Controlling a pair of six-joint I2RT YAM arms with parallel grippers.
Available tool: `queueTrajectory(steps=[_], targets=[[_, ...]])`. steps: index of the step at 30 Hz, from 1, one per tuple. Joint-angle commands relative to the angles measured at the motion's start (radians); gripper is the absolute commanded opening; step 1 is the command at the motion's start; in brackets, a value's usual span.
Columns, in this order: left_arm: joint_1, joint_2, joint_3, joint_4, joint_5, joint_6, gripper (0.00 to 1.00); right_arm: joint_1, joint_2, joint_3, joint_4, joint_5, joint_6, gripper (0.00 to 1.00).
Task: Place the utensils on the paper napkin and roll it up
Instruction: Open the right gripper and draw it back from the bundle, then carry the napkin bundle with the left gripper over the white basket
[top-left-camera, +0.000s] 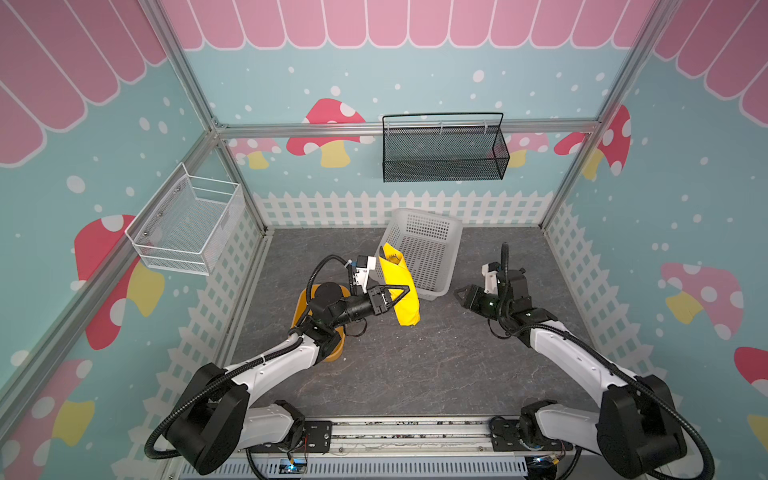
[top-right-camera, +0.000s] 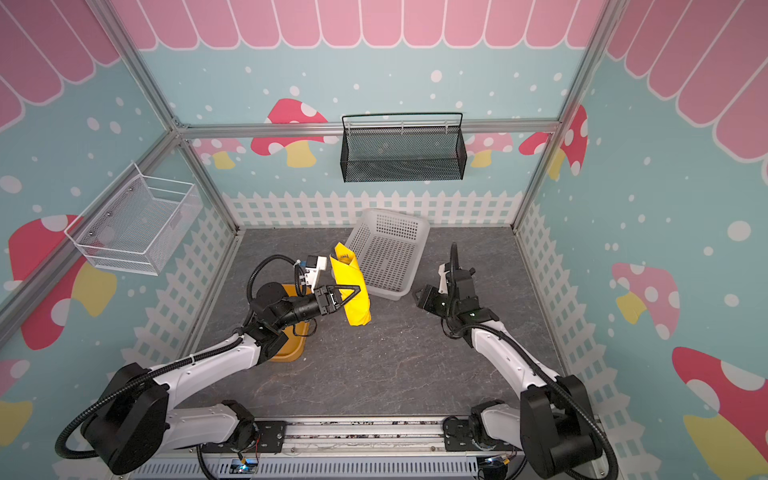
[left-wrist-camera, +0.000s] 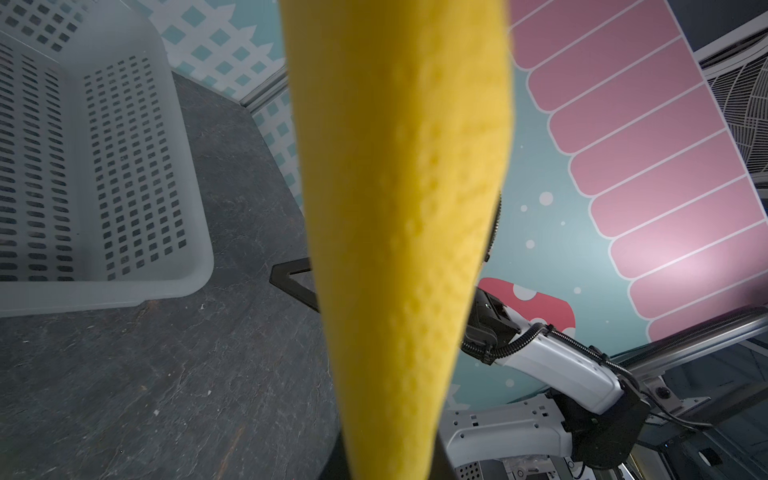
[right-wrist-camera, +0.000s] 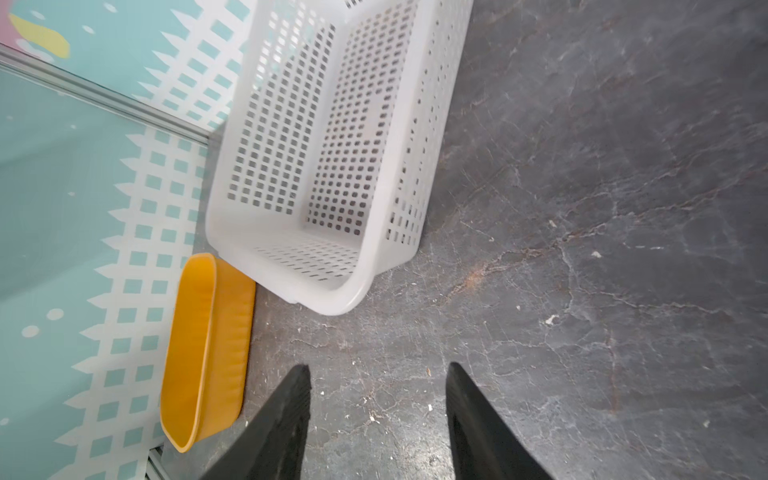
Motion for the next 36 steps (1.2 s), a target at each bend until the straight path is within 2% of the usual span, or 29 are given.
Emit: queueTrajectory(steps=[1,4,9,17,21,25,36], targets=[[0.025,0.023,0.060,-0.005,0.027,0.042,0.02,-0.010,0.086,0.073,-0.003,-0.061,-0.043,0.55],[0.040,0.086,0.085,0.038,0.055,0.011,0.02,-0.014,0.185,0.136,-0.013,-0.109,-0.076,0.55],[0.058,0.182,0.124,0.118,0.089,-0.042,0.02,-0.018,0.303,0.231,-0.015,-0.121,-0.116,0.55],[0.077,0.301,0.202,0.103,0.129,-0.048,0.02,-0.018,0.462,0.386,-0.145,-0.050,-0.244,0.48],[0.090,0.355,0.245,0.079,0.163,-0.043,0.01,-0.016,0.452,0.401,-0.231,0.008,-0.321,0.42],[0.098,0.398,0.291,0.049,0.179,-0.046,0.01,-0.015,0.405,0.355,-0.248,-0.014,-0.380,0.37],[0.097,0.510,0.452,-0.284,0.192,0.097,0.00,0.029,0.277,0.176,-0.234,-0.092,-0.444,0.34]])
